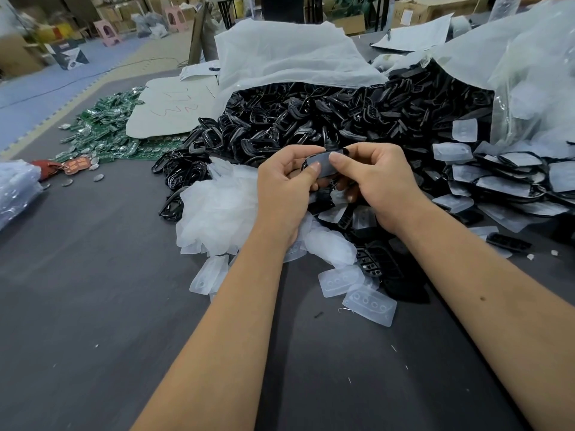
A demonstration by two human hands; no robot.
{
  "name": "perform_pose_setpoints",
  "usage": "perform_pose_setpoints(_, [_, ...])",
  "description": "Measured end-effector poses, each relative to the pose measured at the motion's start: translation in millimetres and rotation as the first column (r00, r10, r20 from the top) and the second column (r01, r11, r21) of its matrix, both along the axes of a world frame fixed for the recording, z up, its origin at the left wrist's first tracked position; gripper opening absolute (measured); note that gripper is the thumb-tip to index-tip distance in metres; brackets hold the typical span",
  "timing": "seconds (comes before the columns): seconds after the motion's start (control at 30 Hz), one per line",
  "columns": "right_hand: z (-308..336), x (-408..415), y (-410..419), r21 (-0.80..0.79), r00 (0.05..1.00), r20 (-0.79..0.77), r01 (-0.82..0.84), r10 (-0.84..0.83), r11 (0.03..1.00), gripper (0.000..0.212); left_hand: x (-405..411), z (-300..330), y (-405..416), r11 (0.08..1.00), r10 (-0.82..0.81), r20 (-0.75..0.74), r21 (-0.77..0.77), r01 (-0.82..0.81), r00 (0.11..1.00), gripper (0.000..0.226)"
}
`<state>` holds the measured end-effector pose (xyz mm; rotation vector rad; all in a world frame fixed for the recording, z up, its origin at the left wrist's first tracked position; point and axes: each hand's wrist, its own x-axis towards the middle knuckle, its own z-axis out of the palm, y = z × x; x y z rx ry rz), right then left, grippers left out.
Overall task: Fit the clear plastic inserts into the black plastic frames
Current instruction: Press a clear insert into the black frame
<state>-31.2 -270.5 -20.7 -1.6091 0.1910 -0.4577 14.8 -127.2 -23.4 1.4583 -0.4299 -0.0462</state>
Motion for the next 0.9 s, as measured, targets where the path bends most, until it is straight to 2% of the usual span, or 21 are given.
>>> perform_pose_setpoints(0.2, [0.7,0.1,0.4,0.024,0.999,-0.009,-0.037,0.037,0.999,0.017,1.0,-0.6,-0.7,0.999,0.035,0.007,0.012,-0.035,0.999,0.024])
perform_pose_setpoints(0.33, [0.3,-0.8,0.7,0.039,0.997,0.037,0.073,-0.075,0.997,0.003,2.1,-1.4,-0.9,0.997,0.074,-0.023,-0.011,-0.074,0.997,0.026])
perform_pose_setpoints(0.43, [-0.3,-2.3,1.0,-0.074,0.98,0.101,0.179,-0.171,0.981,0.008,2.9,-2.1,-1.3,0.995,0.097,-0.048,-0.009,-0.097,0.994,0.026])
perform_pose_setpoints(0.63, [0.5,-2.7,5.0,-0.343,0.957,0.206,0.268,-0.206,0.9,0.003,1.6,-1.5,-1.2,0.995,0.1,-0.041,0.025,-0.099,0.994,0.027])
perform_pose_setpoints(0.9, [0.4,-2.5,4.2,-0.372,0.945,0.215,0.313,-0.247,0.874,0.008,0.9,-0.3,-2.3,0.998,0.057,-0.046,0.023,-0.056,0.997,0.035])
